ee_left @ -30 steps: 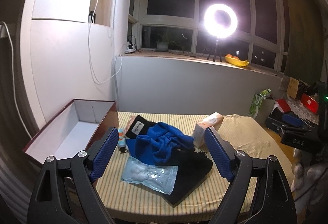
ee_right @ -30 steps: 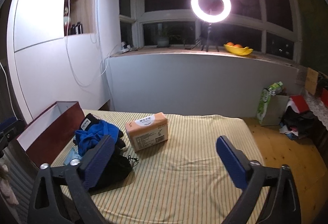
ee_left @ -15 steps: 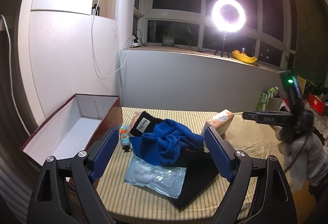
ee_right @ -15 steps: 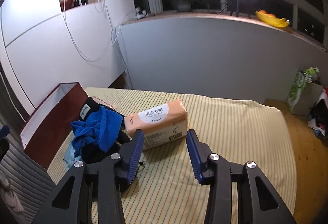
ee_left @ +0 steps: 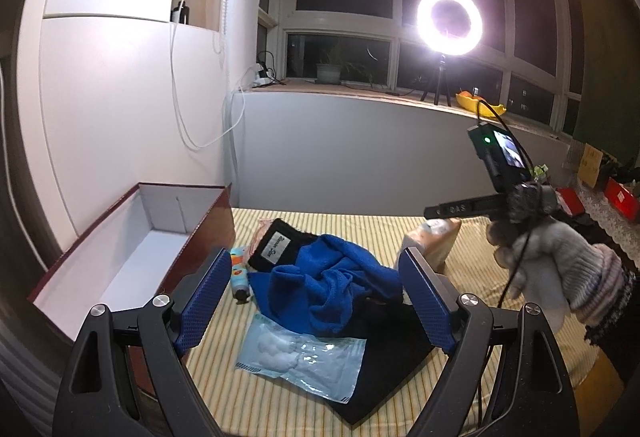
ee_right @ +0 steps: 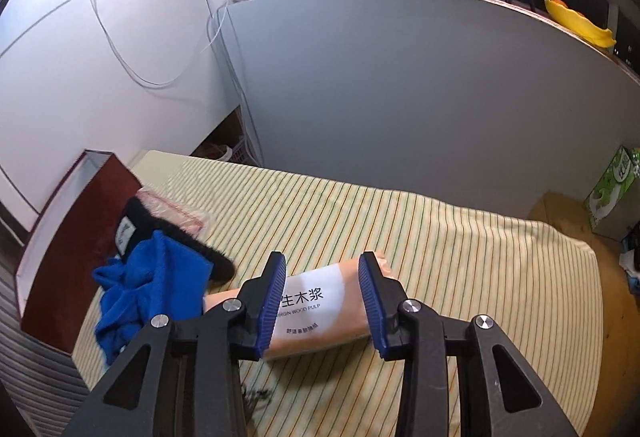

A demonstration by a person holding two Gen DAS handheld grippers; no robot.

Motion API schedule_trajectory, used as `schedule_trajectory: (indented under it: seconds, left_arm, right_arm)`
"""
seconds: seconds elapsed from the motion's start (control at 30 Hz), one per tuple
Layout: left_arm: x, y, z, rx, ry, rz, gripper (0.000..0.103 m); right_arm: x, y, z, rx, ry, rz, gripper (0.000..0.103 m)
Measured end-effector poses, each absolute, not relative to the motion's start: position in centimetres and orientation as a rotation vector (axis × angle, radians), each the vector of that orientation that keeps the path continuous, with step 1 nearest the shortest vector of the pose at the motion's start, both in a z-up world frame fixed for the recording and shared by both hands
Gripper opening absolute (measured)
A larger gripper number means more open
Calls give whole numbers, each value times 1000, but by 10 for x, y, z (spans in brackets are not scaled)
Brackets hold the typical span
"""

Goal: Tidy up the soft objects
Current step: 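Move the right gripper to the tissue pack and close on it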

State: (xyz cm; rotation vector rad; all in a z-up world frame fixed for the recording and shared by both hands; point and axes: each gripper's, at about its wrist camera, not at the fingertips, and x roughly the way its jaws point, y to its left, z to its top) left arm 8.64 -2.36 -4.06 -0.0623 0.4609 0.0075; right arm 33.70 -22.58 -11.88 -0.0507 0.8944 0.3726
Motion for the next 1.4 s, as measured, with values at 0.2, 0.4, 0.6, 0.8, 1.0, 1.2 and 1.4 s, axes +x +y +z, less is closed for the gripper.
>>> schedule_trajectory:
  seconds: [0.2,0.4,0.6,0.8,1.0,1.2,1.4]
  left_arm:
    - [89,-28,-43,-64,474,-3,86]
    - [95,-32,-47,-77,492,-31,86]
    - [105,-47,-58,-102,540,-89,86]
    - [116,-69,-71,-114,598,-159,86]
    - [130,-93,-88,-140,678,-248,86]
    - [148,-121,-105,-192,763,-338,86]
    - [173,-144,-117,-197,834,-377,86]
  right_arm:
    - [348,-216,-120,-115,923,365,34]
    - [329,-230,-121,-152,941,371,34]
    - [304,-253,-121,-135,968,377,34]
    - [284,-279,-122,-72,995,408,35]
    - [282,-303,-127,-13,1011,445,64]
    - [291,-312,-140,42,1049,495,64]
    - [306,-306,-147,45,1072,531,64]
